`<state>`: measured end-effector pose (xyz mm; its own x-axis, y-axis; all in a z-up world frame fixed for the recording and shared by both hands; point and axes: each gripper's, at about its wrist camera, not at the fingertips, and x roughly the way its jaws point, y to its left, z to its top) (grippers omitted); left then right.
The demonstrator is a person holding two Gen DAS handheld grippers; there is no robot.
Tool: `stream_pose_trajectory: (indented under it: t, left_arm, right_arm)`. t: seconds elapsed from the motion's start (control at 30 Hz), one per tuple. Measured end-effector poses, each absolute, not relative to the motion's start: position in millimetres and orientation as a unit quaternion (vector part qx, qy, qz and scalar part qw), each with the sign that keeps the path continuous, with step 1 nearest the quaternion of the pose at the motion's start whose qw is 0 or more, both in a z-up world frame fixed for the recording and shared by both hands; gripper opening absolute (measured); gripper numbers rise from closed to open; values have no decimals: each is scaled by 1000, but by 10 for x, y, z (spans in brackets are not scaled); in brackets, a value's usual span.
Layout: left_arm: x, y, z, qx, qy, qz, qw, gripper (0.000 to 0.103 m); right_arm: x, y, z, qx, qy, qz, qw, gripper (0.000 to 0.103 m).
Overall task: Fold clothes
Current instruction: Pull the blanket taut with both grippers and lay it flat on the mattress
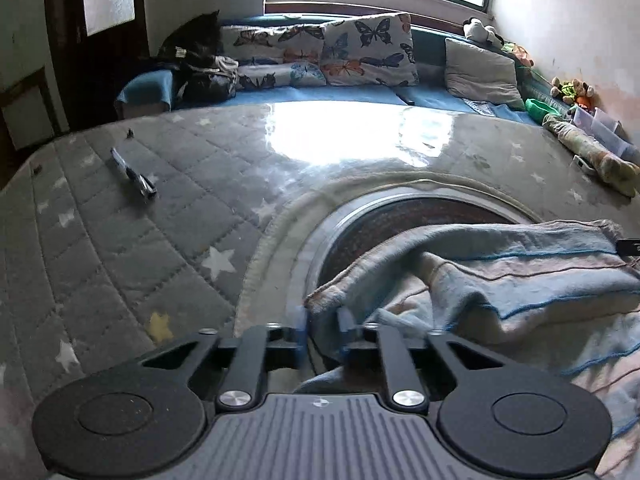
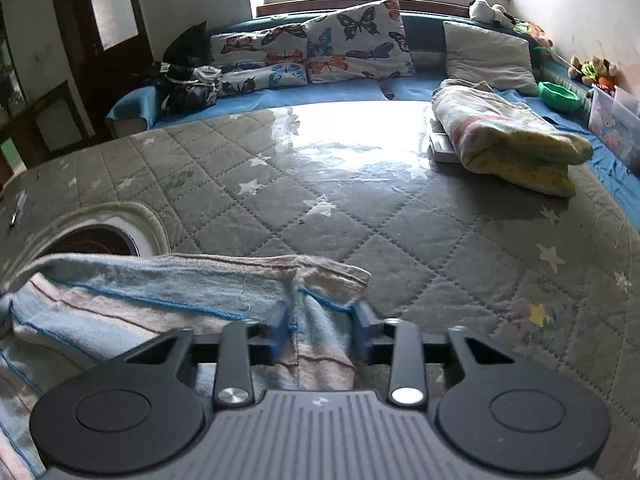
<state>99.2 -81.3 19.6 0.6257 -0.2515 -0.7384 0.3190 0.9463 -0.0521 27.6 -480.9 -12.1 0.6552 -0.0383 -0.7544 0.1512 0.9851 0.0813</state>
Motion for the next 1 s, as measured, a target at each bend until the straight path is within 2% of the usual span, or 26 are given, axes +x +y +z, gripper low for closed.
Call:
stream_pose_trajectory:
  t: [0.03,0.37,0.4,0.47,0.5,0.53,0.6,0.8,1.0]
  left_arm:
    - [1012,-790,213,38,402,-161,900,5]
    - [1476,-764,634,94,297,-115,943,5]
    - [1543,-775,636,102,292,-108,945,5]
    - [1678,-812,559,119,294,-91,944,5]
    - [1746,-828,503,127,299,-84,942,5]
    - [1807,-837,439,134,306,-81,939,5]
    - [1919,-829,309,141,325,-71,932,5]
    - [2084,-735,130,124,353,-42,926,14]
    - [2001,-778,198,104,353,-43,929,14]
  right_arm:
    - [290,-4806,-111,67,413,-49,907,10]
    - [794,-4668,107,33,380,-26,924,8]
    - [874,-4658,110,31,377,-25,925,8]
    - [1051,-4656,67,31,378,-23,925,15]
    - [1118,-4658,45,30,379,-27,925,23]
    - [1167,-4661,29,27,380,-32,924,24]
    - [1218,-4685,23,31,379,-35,924,23]
    - [1266,-4646,11,32,385,-1,923,24]
    - [1386,-4534,-172,21,410,14,912,23]
